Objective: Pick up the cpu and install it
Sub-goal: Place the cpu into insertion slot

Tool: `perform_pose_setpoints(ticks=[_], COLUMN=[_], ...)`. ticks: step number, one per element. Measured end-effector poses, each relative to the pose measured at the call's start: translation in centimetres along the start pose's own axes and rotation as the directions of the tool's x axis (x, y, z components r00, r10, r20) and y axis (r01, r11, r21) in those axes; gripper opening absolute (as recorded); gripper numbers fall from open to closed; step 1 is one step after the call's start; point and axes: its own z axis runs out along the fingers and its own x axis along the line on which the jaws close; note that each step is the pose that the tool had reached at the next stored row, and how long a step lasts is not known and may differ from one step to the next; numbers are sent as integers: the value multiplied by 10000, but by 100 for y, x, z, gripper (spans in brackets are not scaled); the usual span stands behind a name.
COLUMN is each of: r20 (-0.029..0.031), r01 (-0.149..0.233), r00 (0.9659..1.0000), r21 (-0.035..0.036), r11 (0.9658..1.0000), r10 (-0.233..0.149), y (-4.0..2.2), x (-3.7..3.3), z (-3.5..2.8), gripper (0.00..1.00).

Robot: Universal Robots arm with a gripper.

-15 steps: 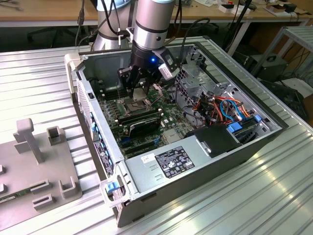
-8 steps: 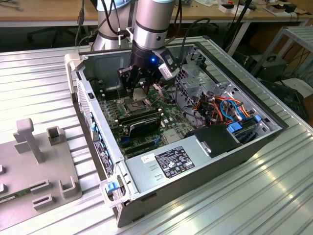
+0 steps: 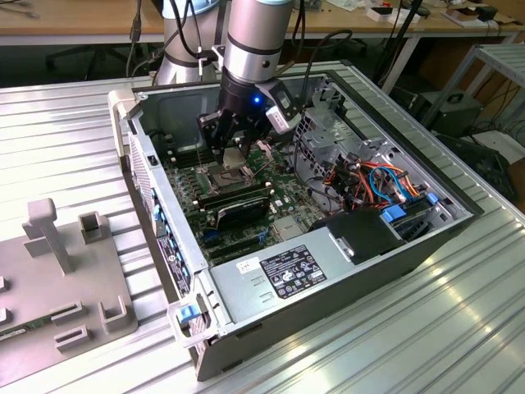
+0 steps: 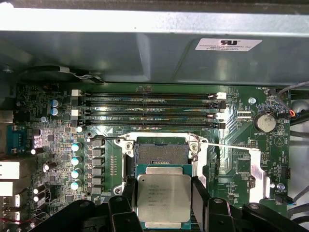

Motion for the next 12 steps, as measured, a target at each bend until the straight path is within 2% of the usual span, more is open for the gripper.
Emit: perform_pose_setpoints(ticks=[8,10,12], r20=[0,2,7], r01=[-4,-263,-675], r00=[10000,9997,9977], r21=[2,1,-1], r11=[10000,9997,9977], r10=[4,263,675], y=[0,0,0], x=[0,0,0], z=[-2,-1,0], gripper=[55,55,55])
